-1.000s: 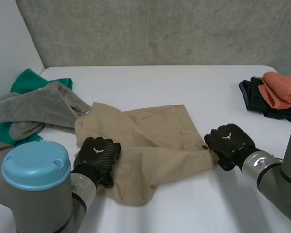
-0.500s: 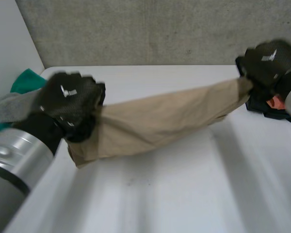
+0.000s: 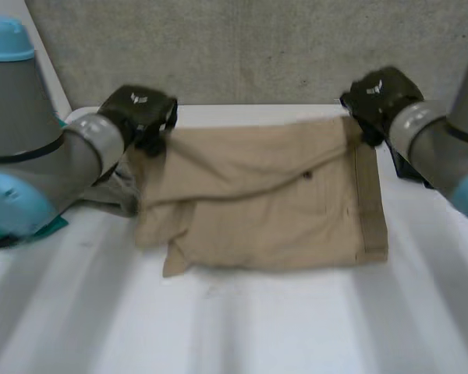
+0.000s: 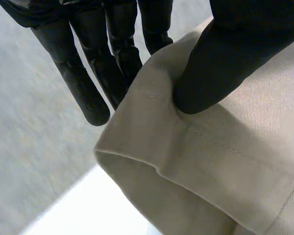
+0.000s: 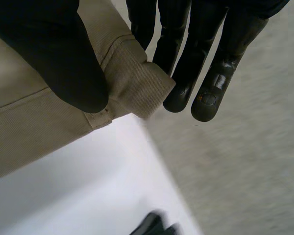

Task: Fold the laundry.

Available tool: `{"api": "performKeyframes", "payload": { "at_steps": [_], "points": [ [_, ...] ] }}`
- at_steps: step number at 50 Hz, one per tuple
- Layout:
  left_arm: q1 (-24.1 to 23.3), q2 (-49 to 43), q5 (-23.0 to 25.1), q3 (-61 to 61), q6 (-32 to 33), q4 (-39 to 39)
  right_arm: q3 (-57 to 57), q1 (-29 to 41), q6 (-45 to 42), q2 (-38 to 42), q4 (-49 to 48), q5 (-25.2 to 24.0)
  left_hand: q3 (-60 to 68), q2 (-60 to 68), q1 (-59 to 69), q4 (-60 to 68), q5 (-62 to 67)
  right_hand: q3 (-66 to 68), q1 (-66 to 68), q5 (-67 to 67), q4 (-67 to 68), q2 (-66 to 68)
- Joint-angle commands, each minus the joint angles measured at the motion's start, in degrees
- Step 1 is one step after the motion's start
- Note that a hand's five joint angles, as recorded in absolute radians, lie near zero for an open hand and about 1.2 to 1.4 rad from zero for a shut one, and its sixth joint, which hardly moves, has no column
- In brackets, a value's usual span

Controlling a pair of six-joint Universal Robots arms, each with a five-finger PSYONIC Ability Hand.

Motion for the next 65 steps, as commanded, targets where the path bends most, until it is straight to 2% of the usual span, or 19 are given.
{"api": "performKeyframes", "payload": {
  "at_steps": [1, 4, 8, 11, 15, 20, 23, 28, 34, 35, 36, 37, 42, 51, 53, 57, 65],
  "points": [
    [-0.2, -4.6, -1.6, 15.3, -0.5, 21.1, -5.6, 1.4, 3.1, 2.2, -29.7, 3.3, 11.7, 11.5, 15.2, 11.3, 13.1, 12.1, 26.2, 14.6, 11.9, 12.9],
    [-0.6, -3.3, -4.1, 17.3, -0.7, 30.0, -5.7, 2.0, 3.0, 0.6, -39.6, 4.3, 11.7, 11.5, 15.2, 11.3, 13.1, 12.1, 26.2, 14.6, 11.9, 12.9],
    [-1.4, -0.4, -5.5, 16.5, -0.9, 31.3, -5.5, 2.9, 3.1, -2.5, -40.3, 4.4, 11.7, 11.5, 15.2, 11.3, 13.1, 12.1, 26.2, 14.6, 11.9, 12.9],
    [-2.2, 2.4, -5.4, 12.9, -1.3, 29.2, -2.6, 3.9, 3.1, -5.5, -36.8, 4.1, 11.7, 11.5, 15.2, 11.3, 13.1, 12.1, 26.2, 14.6, 11.9, 12.9],
    [-2.7, 10.1, -5.2, -0.2, -2.3, 23.8, 4.6, 3.7, 3.0, -9.4, -30.0, 3.1, 11.7, 11.5, 15.2, 11.3, 13.1, 12.1, 26.2, 14.6, 11.9, 12.9],
    [-2.9, 15.3, -5.1, -13.8, -2.3, 20.7, 14.8, 3.4, 2.8, -13.3, -21.3, 1.7, 11.7, 11.5, 15.2, 11.3, 13.1, 12.1, 26.2, 14.6, 11.9, 12.9],
    [-2.9, 15.5, -4.9, -21.0, -2.1, 19.3, 21.3, 3.3, 2.9, -13.7, -16.8, 1.2, 11.7, 11.5, 15.2, 11.3, 13.1, 12.1, 26.2, 14.6, 11.9, 12.9],
    [-2.9, 12.2, -4.5, -28.1, -1.7, 18.9, 28.9, 3.4, 3.4, -12.5, -15.3, 1.2, 11.7, 11.5, 15.2, 11.3, 13.1, 12.1, 26.2, 14.6, 11.9, 12.9],
    [-2.8, 1.9, -4.8, -28.5, -0.6, 18.1, 32.0, 3.6, 3.2, -1.7, -16.7, 1.6, 10.4, 10.2, 13.9, 10.0, 11.8, 12.1, 26.2, 14.6, 11.9, 12.9],
    [-3.1, 0.2, -4.6, -28.3, 0.1, 18.1, 32.0, 3.6, 3.3, -1.0, -16.8, 1.6, -6.2, -6.5, -2.8, -6.7, -4.9, 12.1, 26.2, 14.6, 11.9, 12.9],
    [-3.2, -0.4, -4.6, -28.3, 0.5, 18.1, 32.2, 3.6, 3.4, -0.5, -16.9, 1.6, -17.7, -17.9, -14.3, -18.2, -16.3, 12.1, 26.2, 14.6, 11.9, 12.9],
    [-3.4, -0.7, -4.5, -28.4, 2.0, 18.1, 32.5, 3.6, 3.5, 0.2, -17.1, 1.6, -36.0, -36.2, -32.5, -36.5, -34.6, 12.1, 26.2, 14.6, 11.9, 12.9],
    [-5.2, 2.1, -4.6, -28.6, 5.8, 18.1, 33.5, 3.4, 6.1, -0.1, -18.4, 2.0, -42.1, -42.3, -38.6, -42.5, -40.7, 12.1, 26.2, 14.6, 11.9, 12.9],
    [-6.4, 18.2, -5.2, -39.6, 6.2, 18.5, 34.6, 3.2, 11.9, -1.3, -19.2, 2.3, -36.9, -37.1, -33.4, -37.3, -35.5, 12.1, 26.2, 14.6, 11.9, 12.9],
    [-6.8, 21.0, -5.5, -43.4, 6.0, 18.1, 35.6, 3.0, 12.2, -1.8, -19.1, 2.2, -28.5, -28.7, -25.0, -29.0, -27.1, 12.1, 26.2, 14.6, 11.9, 12.9],
    [-7.7, 23.6, -6.2, -49.4, 5.9, 16.8, 36.2, 3.0, 12.1, -1.8, -19.5, 2.1, -19.0, -19.2, -15.6, -19.5, -17.6, 12.1, 26.2, 14.6, 11.9, 12.9],
    [-8.0, 22.3, -8.8, -55.2, 5.6, 17.0, 35.9, 3.1, 12.1, -1.8, -19.4, 2.1, -19.4, -19.6, -15.9, -19.8, -18.0, 12.1, 26.2, 14.6, 11.9, 12.9]
  ]
}}
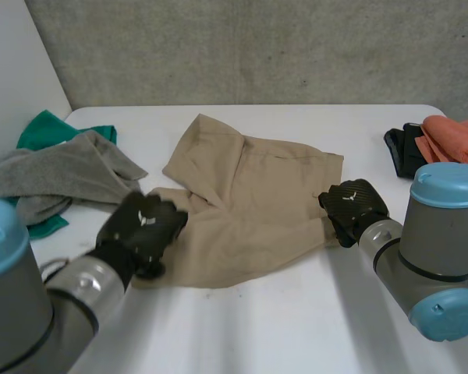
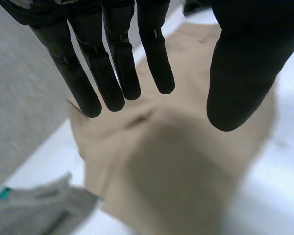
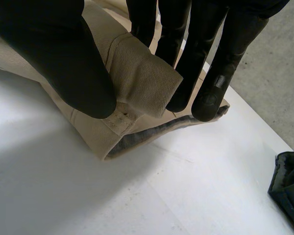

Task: Fold the laundry.

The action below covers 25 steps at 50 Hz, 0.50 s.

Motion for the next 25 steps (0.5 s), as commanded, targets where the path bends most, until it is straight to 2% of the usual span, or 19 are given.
{"api": "performKeyframes", "payload": {
  "at_steps": [1, 7, 13, 25],
  "points": [
    [-0.3, -2.3, -2.2, -4.9, -0.3, 0.7, -0.1, 0.1, -0.3, 0.1, 0.1, -0.1, 6.5, 6.5, 6.1, 6.4, 6.8, 11.6, 25.3, 14.4, 11.9, 12.9],
    [0.4, -7.0, -2.2, -3.8, -0.4, 3.0, 0.0, 0.1, -0.3, 0.1, 0.1, -0.4, 6.0, 6.0, 5.6, 5.9, 6.3, 11.6, 25.3, 14.4, 11.9, 12.9],
    [1.2, -11.9, -2.2, -1.6, -0.3, 4.8, 0.3, 0.1, -0.3, 0.1, 0.1, -0.5, -5.3, -5.3, -5.6, -5.3, -5.0, 11.6, 25.3, 14.4, 11.9, 12.9],
    [4.0, -20.1, -2.3, 4.4, 0.4, 5.8, 0.5, 0.3, -0.3, 0.1, -0.1, -0.4, -1.8, -1.8, -2.1, -1.8, -1.5, 11.6, 25.3, 14.4, 11.9, 12.9]
  ]
}}
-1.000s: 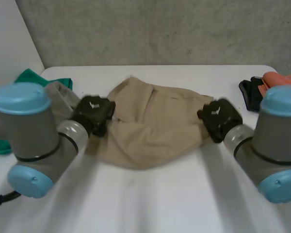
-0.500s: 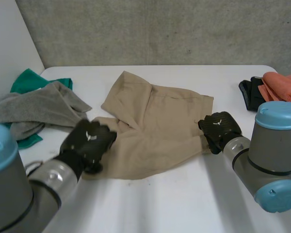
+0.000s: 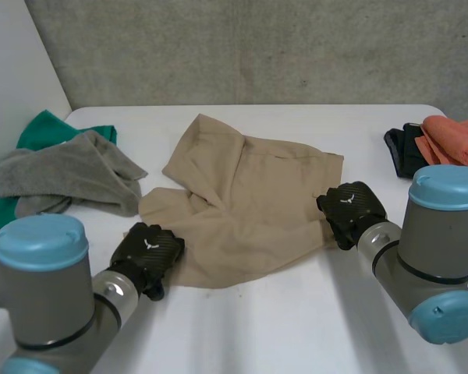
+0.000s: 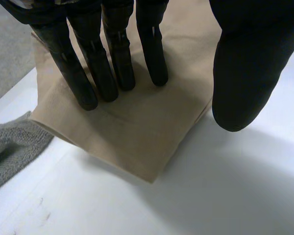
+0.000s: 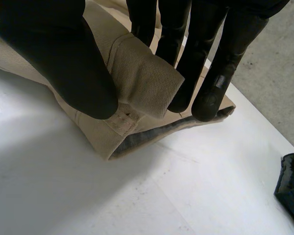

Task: Fold the laundry.

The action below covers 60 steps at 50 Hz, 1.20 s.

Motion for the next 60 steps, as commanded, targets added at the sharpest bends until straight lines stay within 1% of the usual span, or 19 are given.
{"api": "performKeyframes", "payload": {
  "at_steps": [1, 4, 6, 12, 17, 24, 27, 28, 29, 32, 33, 35, 36, 39, 41, 43, 47, 55, 60],
  "points": [
    [1.6, -4.4, 0.0, 3.7, 0.6, 0.2, 0.0, 0.1, 0.0, 0.0, 0.0, 0.1, 7.7, 7.6, 7.4, 8.0, 8.2, 11.6, 25.3, 14.4, 11.9, 12.9],
    [1.7, -5.5, 0.0, 5.0, 0.7, 0.2, 0.0, 0.1, 0.0, 0.0, 0.0, 0.1, 10.6, 10.4, 10.3, 10.8, 11.0, 11.6, 25.3, 14.4, 11.9, 12.9],
    [1.7, -5.9, 0.0, 5.9, 0.7, 0.2, 0.0, 0.1, -0.1, 0.0, 0.0, 0.3, 20.3, 20.1, 19.9, 20.5, 20.7, 11.6, 25.3, 14.4, 11.9, 12.9],
    [1.7, -7.0, 0.1, 7.1, 0.8, 1.5, 0.0, 0.2, -0.1, 0.0, 0.0, 0.4, 30.1, 29.9, 29.8, 30.3, 30.5, 11.6, 25.3, 14.4, 11.9, 12.9],
    [1.5, -7.1, -0.2, 7.9, 0.8, 2.2, 0.0, -0.1, -0.1, 0.0, 0.0, 0.4, 45.7, 45.6, 45.4, 45.9, 46.2, 11.6, 25.3, 14.4, 11.9, 12.9],
    [1.4, -5.8, -0.1, 9.1, 0.9, 0.2, -0.9, -0.2, -1.2, -0.3, 1.6, 0.4, 45.7, 45.6, 45.4, 46.0, 46.2, 11.6, 25.3, 14.4, 11.9, 12.9],
    [1.5, -1.2, 0.0, 8.7, 1.1, -4.9, -1.1, -0.1, -3.4, -1.9, 4.5, 0.4, 45.7, 45.6, 45.4, 46.0, 46.2, 11.6, 25.3, 14.4, 11.9, 12.9],
    [1.5, 0.6, 0.0, 8.7, 1.1, -7.0, -0.9, -0.3, -5.8, -3.9, 7.4, 0.1, 45.7, 45.6, 45.4, 46.0, 46.2, 11.6, 25.3, 14.4, 11.9, 12.9],
    [1.5, 3.6, 0.3, 8.7, 1.0, -11.7, -0.9, -0.4, -7.2, -5.1, 9.2, 0.1, 45.7, 45.6, 45.4, 46.0, 46.2, 11.6, 25.3, 14.4, 11.9, 12.9],
    [0.9, 7.3, 0.5, 8.6, 0.9, -19.8, -0.6, -0.6, -13.7, -8.6, 17.9, 0.1, 45.7, 45.6, 45.4, 46.0, 46.2, 11.6, 25.3, 14.4, 11.9, 12.9],
    [0.5, 9.7, 0.7, 8.1, 0.9, -25.6, -0.4, -0.6, -15.6, -9.5, 20.6, 0.3, 45.7, 45.6, 45.4, 46.0, 46.2, 11.6, 25.3, 14.4, 11.9, 12.9],
    [-0.1, 11.7, 1.1, 7.4, 0.8, -31.2, 0.0, -1.3, -18.0, -10.6, 24.6, 0.4, 45.7, 45.6, 45.4, 46.0, 46.2, 11.6, 25.3, 14.4, 11.9, 12.9],
    [-0.8, 13.2, 1.9, 6.5, 0.8, -34.8, 0.7, -2.1, -19.9, -11.9, 28.6, 0.4, 45.7, 45.6, 45.4, 46.0, 46.2, 11.6, 25.3, 14.4, 11.9, 12.9],
    [-3.3, 15.0, 4.1, 4.9, 0.9, -39.6, 2.2, -3.5, -22.4, -14.1, 33.3, 0.1, 45.7, 45.6, 45.4, 46.0, 46.2, 11.6, 25.3, 14.4, 11.9, 12.9],
    [-6.3, 15.6, 5.7, 3.6, 1.0, -42.1, 3.3, -4.5, -23.5, -15.0, 35.2, -0.4, 45.7, 45.6, 45.4, 46.0, 46.2, 11.6, 25.3, 14.4, 11.9, 12.9],
    [-7.1, 15.7, 6.1, 3.5, 1.0, -42.1, 3.9, -4.7, -23.4, -15.1, 35.0, -0.9, 45.7, 45.6, 45.4, 46.0, 46.2, 11.6, 25.3, 14.4, 11.9, 12.9],
    [-5.8, 14.8, 6.3, 4.1, 1.0, -39.8, 5.8, -4.9, -23.0, -14.9, 32.2, -2.2, 45.7, 45.6, 45.4, 46.0, 46.2, 11.6, 25.3, 14.4, 11.9, 12.9],
    [-2.0, 7.4, 5.8, 7.1, 0.9, -28.9, 9.9, -4.6, -21.3, -13.1, 24.8, -2.3, 45.7, 45.6, 45.4, 46.0, 46.2, 11.6, 25.3, 14.4, 11.9, 12.9],
    [-1.8, 2.2, 4.5, 10.6, 0.9, -27.1, 9.5, -4.8, -17.9, -12.7, 22.9, -2.4, 45.7, 45.6, 45.4, 46.0, 46.2, 11.6, 25.3, 14.4, 11.9, 12.9]
  ]
}}
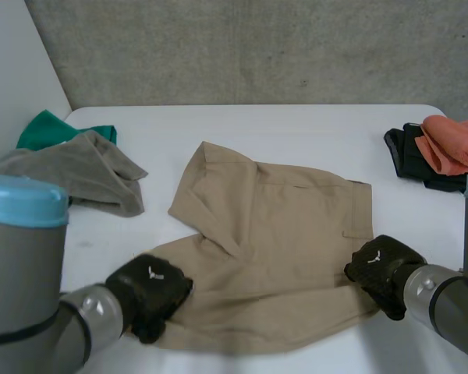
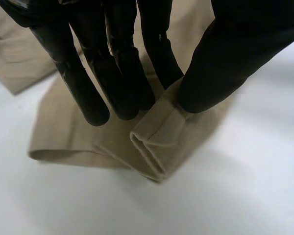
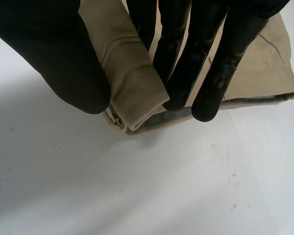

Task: Fold the laundry.

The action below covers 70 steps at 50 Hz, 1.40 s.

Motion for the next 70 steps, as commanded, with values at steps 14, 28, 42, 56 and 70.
{"api": "performKeyframes", "payload": {
  "at_steps": [14, 28, 42, 56, 70],
  "points": [
    [0.5, -2.6, -2.5, 3.0, -1.1, 3.7, -0.8, 0.3, 9.4, 5.1, -11.2, 2.1, -38.6, -39.0, -35.7, -39.3, -36.7, 11.5, 25.3, 14.4, 11.9, 12.9],
    [-0.7, 4.0, -2.6, -5.4, -1.3, 0.9, -1.5, 0.2, 9.8, 6.1, -13.5, 4.1, -41.2, -41.5, -38.2, -41.8, -39.2, 11.5, 25.3, 14.4, 11.9, 12.9],
    [-2.8, 0.2, -2.4, -5.1, -3.2, 3.9, -1.7, 0.2, 9.9, 6.5, -14.1, 4.1, -14.1, -14.4, -11.1, -14.8, -12.1, 11.5, 25.3, 14.4, 11.9, 12.9],
    [-4.5, -6.9, -2.5, -4.3, -4.8, 8.4, -2.4, 0.4, 9.8, 6.8, -14.0, 4.1, 3.1, 2.7, 6.0, 2.4, 5.0, 11.5, 25.3, 14.4, 11.9, 12.9],
    [-4.4, 8.5, -3.2, -2.7, -8.5, 7.8, -2.8, 0.1, 9.9, 6.6, -14.1, 4.1, -28.2, -28.5, -25.3, -28.9, -26.2, 11.5, 25.3, 14.4, 11.9, 12.9]
  ]
}}
